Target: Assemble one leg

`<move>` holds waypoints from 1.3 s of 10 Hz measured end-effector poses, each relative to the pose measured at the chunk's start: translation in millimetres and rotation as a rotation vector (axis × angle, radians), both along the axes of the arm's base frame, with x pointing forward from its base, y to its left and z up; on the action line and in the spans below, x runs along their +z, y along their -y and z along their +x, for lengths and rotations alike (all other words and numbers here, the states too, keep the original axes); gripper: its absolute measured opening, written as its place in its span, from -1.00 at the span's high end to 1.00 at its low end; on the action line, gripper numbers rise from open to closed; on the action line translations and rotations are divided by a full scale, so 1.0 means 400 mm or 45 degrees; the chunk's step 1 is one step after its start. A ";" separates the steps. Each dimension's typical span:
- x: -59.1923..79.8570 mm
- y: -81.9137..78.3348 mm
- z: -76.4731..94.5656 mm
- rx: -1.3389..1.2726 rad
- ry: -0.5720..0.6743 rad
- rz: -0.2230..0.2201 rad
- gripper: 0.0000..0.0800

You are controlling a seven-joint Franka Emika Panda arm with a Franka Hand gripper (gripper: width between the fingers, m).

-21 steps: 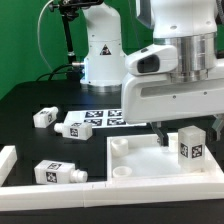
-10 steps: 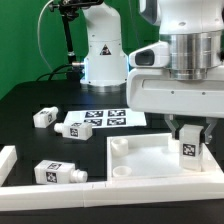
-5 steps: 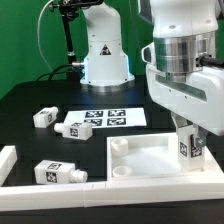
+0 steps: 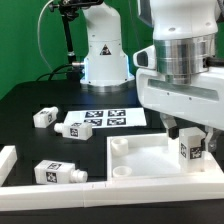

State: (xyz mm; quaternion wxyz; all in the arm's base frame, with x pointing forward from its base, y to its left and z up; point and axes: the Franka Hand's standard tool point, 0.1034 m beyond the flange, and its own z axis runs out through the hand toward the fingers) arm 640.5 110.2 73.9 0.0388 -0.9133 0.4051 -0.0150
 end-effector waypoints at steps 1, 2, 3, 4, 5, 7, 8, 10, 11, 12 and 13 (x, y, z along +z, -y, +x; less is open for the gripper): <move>0.001 -0.014 -0.003 0.235 0.004 -0.021 -0.59; 0.001 -0.010 -0.002 0.282 0.009 -0.023 -0.61; 0.001 -0.006 -0.001 0.366 0.014 -0.029 -0.61; 0.001 -0.005 -0.001 0.462 0.019 -0.037 -0.62; 0.001 -0.004 -0.001 0.591 0.025 -0.048 -0.62; -0.001 0.002 -0.005 0.995 0.026 -0.078 -0.62; -0.001 0.002 -0.004 0.981 0.027 -0.078 -0.62; -0.001 0.003 -0.004 0.965 0.026 -0.078 -0.40; -0.001 0.003 -0.004 0.920 0.024 -0.075 -0.06; -0.001 0.003 -0.004 0.840 0.020 -0.071 -0.06; -0.001 0.002 -0.004 0.724 0.014 -0.065 0.29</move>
Offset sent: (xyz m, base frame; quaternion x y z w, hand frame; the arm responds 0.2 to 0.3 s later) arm 0.0000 0.0000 0.0000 0.0000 0.0000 -0.1296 0.9916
